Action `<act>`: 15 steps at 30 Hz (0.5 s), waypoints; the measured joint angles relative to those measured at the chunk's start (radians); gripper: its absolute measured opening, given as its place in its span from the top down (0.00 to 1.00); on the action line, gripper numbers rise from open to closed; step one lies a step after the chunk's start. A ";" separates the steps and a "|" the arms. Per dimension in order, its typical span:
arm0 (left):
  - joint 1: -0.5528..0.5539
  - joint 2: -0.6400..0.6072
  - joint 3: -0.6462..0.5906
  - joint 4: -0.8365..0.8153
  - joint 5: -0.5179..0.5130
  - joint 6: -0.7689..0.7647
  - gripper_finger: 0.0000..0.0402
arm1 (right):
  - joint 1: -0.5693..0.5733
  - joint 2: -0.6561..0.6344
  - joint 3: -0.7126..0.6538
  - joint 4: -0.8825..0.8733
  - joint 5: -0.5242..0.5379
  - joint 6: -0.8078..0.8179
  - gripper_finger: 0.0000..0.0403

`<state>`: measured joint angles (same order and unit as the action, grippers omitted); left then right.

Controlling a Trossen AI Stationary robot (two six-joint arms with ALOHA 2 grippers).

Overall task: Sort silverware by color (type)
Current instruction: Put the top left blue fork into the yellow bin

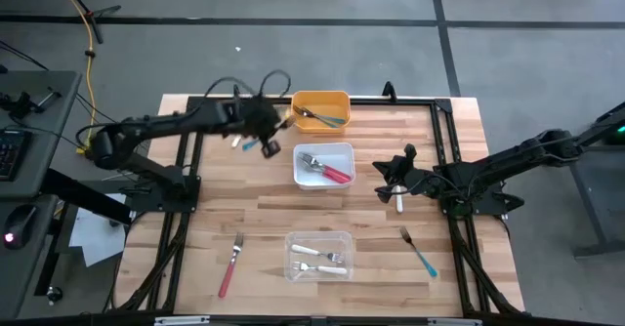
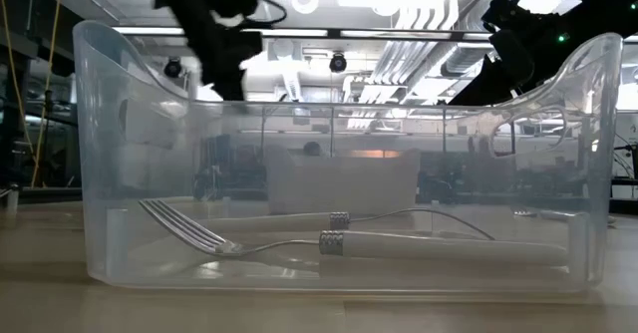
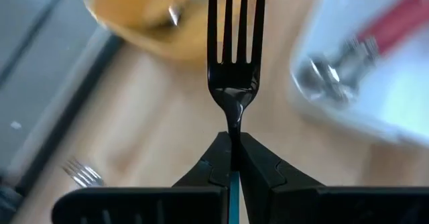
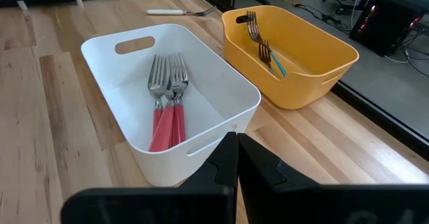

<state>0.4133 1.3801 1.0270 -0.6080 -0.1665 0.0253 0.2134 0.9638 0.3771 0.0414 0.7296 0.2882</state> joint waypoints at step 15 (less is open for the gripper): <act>0.067 0.505 0.591 0.059 0.123 0.250 0.98 | 0.000 0.000 0.000 0.000 0.000 -0.008 1.00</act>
<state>0.4805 1.8850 1.6183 -0.5489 -0.0436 0.2752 0.2134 0.9638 0.3775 0.0414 0.7296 0.2798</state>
